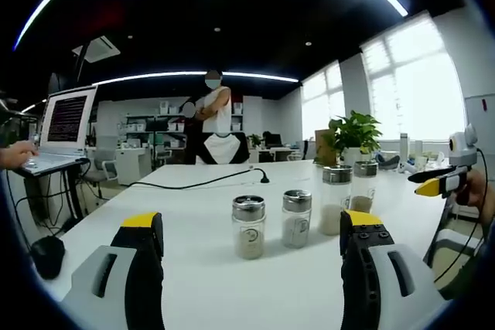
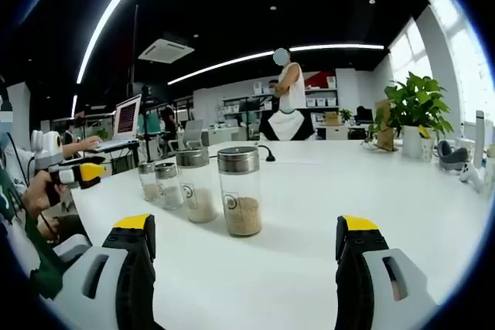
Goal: Rotate the seasoning bottle until the label or dispensing opening points toward the visible target arrow and the bottle remains upright within the marked orientation range
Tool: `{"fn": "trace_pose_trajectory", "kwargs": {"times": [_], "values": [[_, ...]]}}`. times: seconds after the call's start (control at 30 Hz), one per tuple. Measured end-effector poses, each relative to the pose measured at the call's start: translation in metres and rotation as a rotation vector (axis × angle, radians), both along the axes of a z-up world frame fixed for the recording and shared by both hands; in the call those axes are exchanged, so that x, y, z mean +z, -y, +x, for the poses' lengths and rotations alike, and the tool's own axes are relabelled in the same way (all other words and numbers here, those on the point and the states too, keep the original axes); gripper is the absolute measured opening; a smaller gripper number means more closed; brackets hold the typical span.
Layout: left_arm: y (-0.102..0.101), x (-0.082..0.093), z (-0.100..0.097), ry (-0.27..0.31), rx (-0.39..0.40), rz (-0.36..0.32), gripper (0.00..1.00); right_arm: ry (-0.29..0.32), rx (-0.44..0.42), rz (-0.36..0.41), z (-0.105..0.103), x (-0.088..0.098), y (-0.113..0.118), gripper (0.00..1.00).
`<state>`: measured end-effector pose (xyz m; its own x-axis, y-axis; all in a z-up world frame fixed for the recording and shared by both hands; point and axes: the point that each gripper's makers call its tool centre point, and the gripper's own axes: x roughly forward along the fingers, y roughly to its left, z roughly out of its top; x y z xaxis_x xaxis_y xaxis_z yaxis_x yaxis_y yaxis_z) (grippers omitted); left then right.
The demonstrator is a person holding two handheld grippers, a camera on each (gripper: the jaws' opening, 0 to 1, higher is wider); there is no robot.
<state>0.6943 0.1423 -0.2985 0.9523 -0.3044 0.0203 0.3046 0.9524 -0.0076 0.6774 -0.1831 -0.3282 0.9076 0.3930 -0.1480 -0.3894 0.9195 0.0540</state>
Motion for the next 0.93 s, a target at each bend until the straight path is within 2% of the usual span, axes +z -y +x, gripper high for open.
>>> {"fn": "trace_pose_trajectory", "kwargs": {"times": [0.93], "values": [[-0.0033,0.0045,-0.0025,0.006,0.012,-0.024,1.00,-0.005,-0.007,0.009,-0.0005,0.0008,0.0014,0.99]]}}
